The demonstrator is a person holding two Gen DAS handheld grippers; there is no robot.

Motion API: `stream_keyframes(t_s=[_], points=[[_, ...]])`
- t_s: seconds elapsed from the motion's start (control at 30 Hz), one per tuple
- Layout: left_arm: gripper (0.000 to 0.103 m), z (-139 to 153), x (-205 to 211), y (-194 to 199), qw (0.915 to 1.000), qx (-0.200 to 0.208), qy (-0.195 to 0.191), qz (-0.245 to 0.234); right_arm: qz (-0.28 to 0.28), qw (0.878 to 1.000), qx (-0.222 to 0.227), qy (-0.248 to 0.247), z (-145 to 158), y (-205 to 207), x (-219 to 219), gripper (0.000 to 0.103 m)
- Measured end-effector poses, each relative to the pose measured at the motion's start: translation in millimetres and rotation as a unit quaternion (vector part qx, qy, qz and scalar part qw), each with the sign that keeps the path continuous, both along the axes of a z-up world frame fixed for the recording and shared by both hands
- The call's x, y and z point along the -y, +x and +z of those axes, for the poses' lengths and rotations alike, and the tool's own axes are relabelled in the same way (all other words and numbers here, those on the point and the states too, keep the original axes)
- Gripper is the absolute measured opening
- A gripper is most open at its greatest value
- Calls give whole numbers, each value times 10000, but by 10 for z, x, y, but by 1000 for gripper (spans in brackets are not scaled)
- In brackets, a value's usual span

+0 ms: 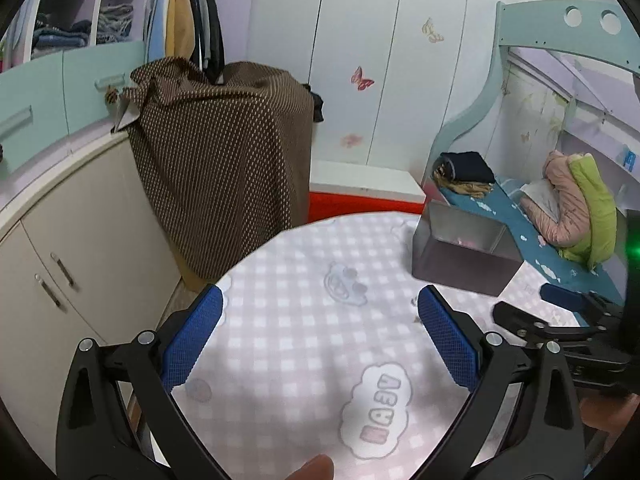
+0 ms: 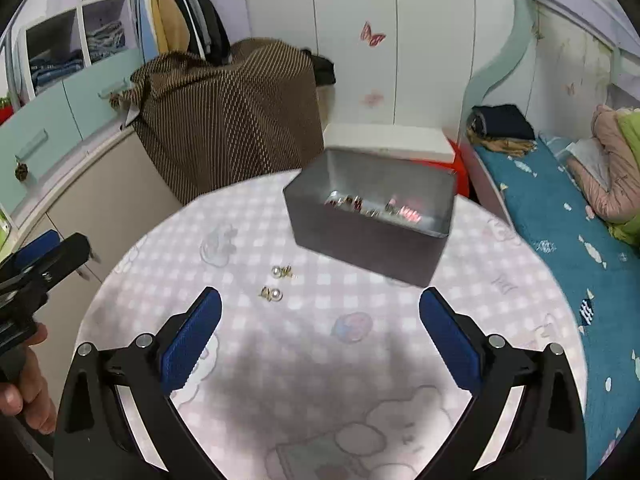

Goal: Organize jewelry
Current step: 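Withdraw both tools from the box back over the pearl earrings, then grasp a pearl earring with the right tool while the left tool grasps the other pearl earring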

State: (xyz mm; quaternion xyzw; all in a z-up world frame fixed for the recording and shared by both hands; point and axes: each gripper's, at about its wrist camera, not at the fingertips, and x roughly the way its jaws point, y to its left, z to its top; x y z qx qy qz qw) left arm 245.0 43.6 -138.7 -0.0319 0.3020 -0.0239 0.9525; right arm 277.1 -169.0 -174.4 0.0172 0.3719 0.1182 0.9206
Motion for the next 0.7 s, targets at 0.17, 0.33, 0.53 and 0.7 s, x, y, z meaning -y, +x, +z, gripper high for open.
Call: stream_keyframes(t_s=[0.17,0.33,0.53,0.7], points=[[98,-89,-22,47,9999,-106,-10,19,168,9993,-318,-109,-253,169,-146,94],[98,-151,-52,105,9998,-203,-33,38,453,9963,-682,-267,-471,346,-316,59],[98,-213,-88,178,9995,-298,-65,49,628,9951,-701,-315,-540,437,-433,52],[98,-254,-82,241,9993,-361,-71,28,837,9934,-586,-524,-543,412,-520,27]])
